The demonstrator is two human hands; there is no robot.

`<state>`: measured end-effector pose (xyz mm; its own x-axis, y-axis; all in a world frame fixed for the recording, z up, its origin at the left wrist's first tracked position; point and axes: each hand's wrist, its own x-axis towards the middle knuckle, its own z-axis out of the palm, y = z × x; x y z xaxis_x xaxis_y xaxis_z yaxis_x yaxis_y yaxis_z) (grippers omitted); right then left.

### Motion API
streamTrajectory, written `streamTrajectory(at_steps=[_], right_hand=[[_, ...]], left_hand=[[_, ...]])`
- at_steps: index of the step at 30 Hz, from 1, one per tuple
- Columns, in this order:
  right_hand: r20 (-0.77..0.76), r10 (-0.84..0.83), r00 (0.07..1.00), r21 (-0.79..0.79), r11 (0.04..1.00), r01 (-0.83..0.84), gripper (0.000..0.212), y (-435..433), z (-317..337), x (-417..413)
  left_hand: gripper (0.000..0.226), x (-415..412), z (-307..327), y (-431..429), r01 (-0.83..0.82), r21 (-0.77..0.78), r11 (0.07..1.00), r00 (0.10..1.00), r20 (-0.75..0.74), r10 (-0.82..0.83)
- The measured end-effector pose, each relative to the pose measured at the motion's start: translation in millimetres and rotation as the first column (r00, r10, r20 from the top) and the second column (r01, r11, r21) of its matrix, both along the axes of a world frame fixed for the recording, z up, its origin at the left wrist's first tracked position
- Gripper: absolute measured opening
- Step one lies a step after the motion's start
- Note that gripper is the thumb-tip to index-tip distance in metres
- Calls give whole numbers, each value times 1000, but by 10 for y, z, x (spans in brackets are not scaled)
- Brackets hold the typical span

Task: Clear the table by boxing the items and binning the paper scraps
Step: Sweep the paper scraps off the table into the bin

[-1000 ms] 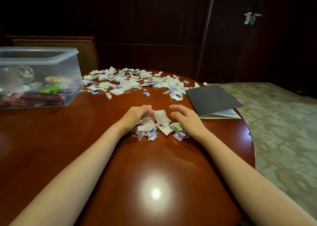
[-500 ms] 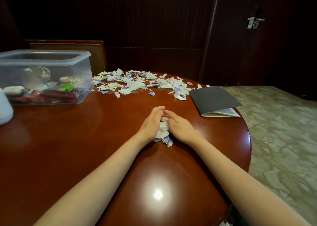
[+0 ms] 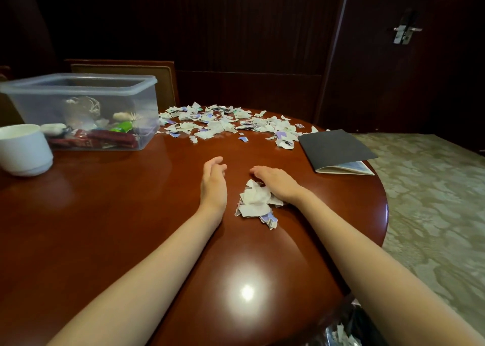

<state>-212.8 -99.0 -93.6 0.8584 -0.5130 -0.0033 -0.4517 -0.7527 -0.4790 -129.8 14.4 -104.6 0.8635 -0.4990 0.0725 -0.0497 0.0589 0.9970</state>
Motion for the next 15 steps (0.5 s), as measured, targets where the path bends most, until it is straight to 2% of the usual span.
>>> streamTrajectory(at_steps=[2, 4, 6, 8, 10, 12, 13, 15], right_hand=[[-2, 126, 992, 2, 992, -126, 42, 97, -2, -19], [65, 181, 981, 55, 981, -185, 42, 189, -40, -70], [210, 149, 966, 181, 965, -188, 38, 248, -75, -142], [379, 21, 925, 394, 901, -182, 32, 303, -66, -219], [473, -89, 877, 399, 908, -124, 30, 276, -55, -258], [487, -199, 851, 362, 932, 11, 32, 245, -35, -268], [455, -214, 864, 322, 945, 64, 34, 247, -23, -278], [323, -125, 938, 222, 974, 54, 38, 285, -13, -313]], left_hand=[[37, 1, -1, 38, -2, 76, 997, 999, 47, -2], [38, -18, -4, 64, 45, 177, 983, 991, 115, -66], [38, -79, -15, 98, 123, 247, 961, 972, 165, -167], [38, -148, -39, 159, 179, 274, 945, 955, 184, -234], [37, -190, -58, 230, 209, 271, 940, 944, 196, -267], [37, -203, -60, 275, 202, 269, 942, 939, 220, -264], [38, -222, -54, 294, 186, 291, 938, 932, 250, -263], [41, -287, -52, 309, 147, 407, 902, 886, 352, -303]])
